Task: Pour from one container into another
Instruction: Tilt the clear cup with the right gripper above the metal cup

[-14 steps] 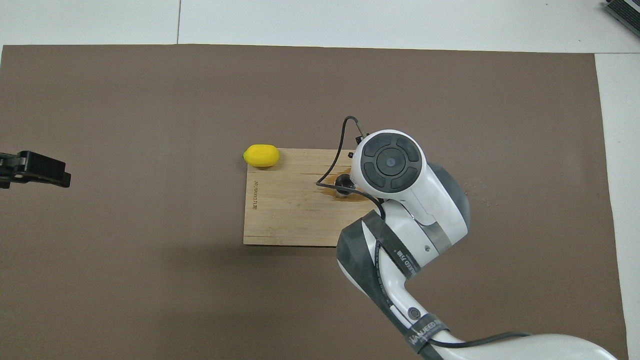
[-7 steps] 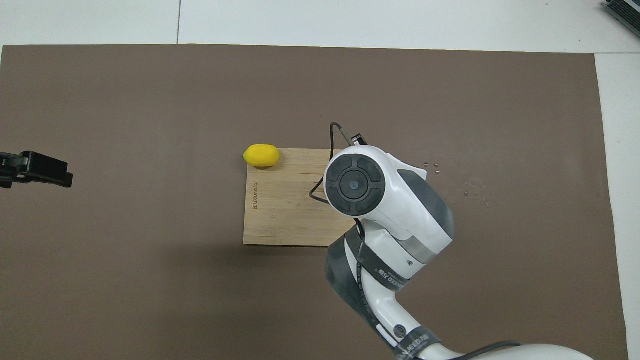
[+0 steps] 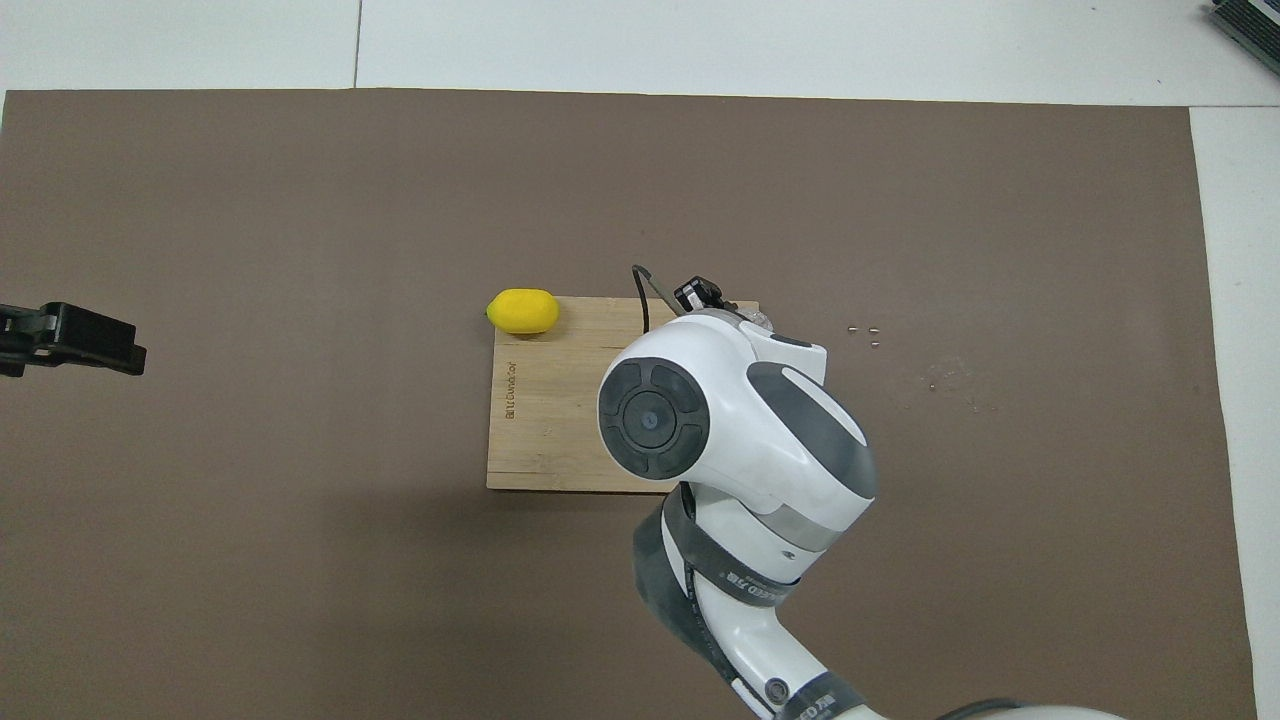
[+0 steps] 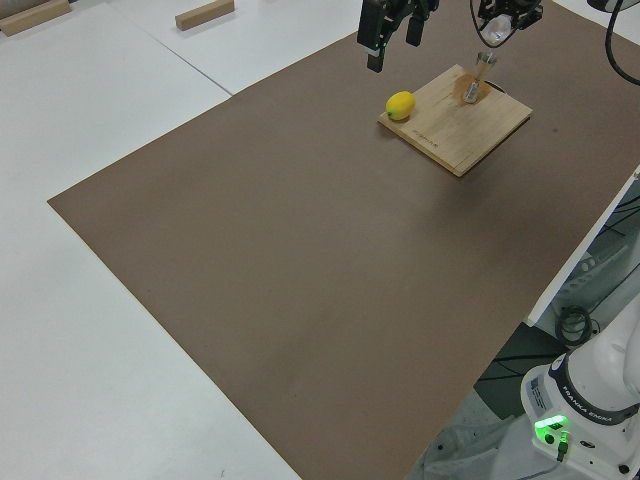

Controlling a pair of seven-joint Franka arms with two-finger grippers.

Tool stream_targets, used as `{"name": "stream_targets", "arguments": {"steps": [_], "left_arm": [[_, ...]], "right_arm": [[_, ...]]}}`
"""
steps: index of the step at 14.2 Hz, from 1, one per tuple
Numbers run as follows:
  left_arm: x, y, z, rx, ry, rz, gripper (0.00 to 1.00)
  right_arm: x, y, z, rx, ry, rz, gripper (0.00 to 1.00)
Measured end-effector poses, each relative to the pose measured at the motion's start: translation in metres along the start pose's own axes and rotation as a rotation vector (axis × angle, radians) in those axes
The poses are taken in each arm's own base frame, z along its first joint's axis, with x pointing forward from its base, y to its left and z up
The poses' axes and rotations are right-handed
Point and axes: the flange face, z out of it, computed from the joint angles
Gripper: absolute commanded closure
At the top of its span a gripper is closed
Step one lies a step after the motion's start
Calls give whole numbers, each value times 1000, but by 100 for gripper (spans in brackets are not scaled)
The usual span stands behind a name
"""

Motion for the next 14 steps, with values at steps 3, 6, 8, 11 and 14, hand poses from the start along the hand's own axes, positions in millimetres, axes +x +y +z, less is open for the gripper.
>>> {"name": "stream_targets", "arguments": {"steps": [3,6,8,11,14], "left_arm": [[0,0,0,0,0,0,0],[0,0,0,0,1,0,0],[0,0,0,0,1,0,0],[0,0,0,0,1,0,0],[0,0,0,0,2,0,0]], "right_arm": [[-6,1,-2,9,22,-24,100],[-10,4,0,7,34,-41,100],[-10,4,-1,7,34,-42,100],[-17,5,-5,15,35,-60,100],[-21,5,-8,19,34,-71,100]]}}
